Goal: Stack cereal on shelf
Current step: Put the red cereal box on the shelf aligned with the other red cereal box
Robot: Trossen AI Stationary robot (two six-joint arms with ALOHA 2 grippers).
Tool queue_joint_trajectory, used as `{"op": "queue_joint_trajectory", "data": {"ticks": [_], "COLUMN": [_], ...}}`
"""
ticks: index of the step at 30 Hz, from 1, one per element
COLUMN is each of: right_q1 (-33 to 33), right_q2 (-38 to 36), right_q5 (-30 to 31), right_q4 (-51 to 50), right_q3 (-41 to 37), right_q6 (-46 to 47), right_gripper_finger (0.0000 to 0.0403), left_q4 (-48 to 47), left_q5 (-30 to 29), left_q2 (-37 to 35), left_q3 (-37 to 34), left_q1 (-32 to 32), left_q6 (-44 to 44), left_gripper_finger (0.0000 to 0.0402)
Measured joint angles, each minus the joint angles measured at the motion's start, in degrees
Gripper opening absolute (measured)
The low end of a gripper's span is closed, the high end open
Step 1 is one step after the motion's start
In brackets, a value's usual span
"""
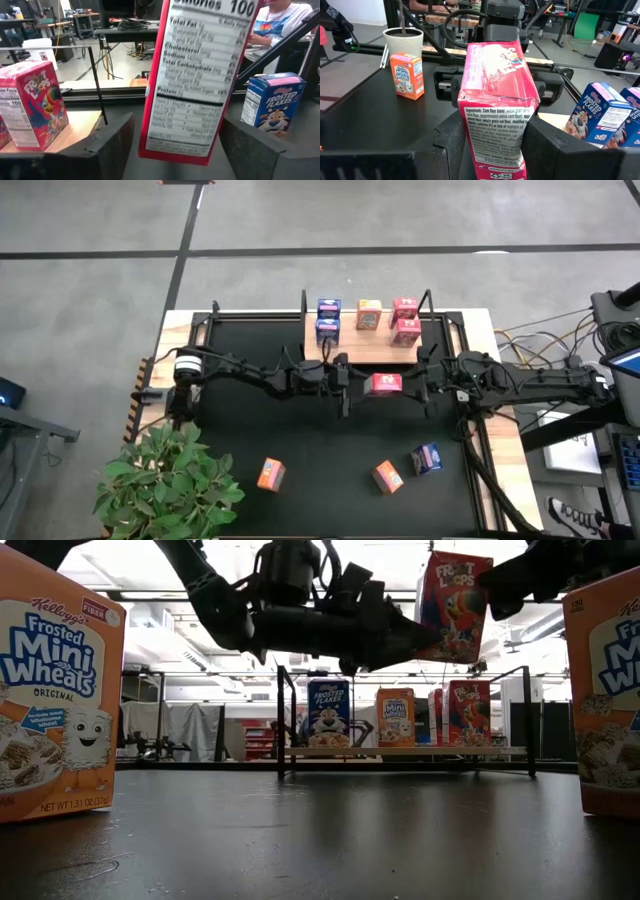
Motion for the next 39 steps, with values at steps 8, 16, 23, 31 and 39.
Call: {"op": "queue_joint_trajectory", "data": {"ticks": [8,16,23,31,39], "right_q1": [0.0,0.0,0.0,0.0,0.0], "right_q2": [0.0,0.0,-0.1,0.3,0.4], "right_q5": [0.5,2.2,3.5,3.7,3.7], "right_q4": [0.4,0.4,0.4,-1.2,-7.5], "right_q3": [0.0,0.0,0.0,3.0,8.0], "right_q6": [1.9,3.6,3.9,3.9,4.0], "right_gripper_finger": [0.0180,0.0219,0.0247,0.0267,0.0266], "left_q4": [-0.1,0.0,-0.1,-0.9,-2.7], "left_q5": [0.0,0.0,-0.1,-1.5,-1.6], "left_q2": [0.0,0.0,-0.1,-0.3,-0.3], "left_q3": [0.0,0.0,0.0,0.0,0.0], "left_q1": [0.0,0.0,-0.2,-0.5,-0.5], "left_q6": [-0.3,-1.4,-1.6,-1.7,-1.8], "left_gripper_finger": [0.0207,0.0173,0.0171,0.0171,0.0171]}}
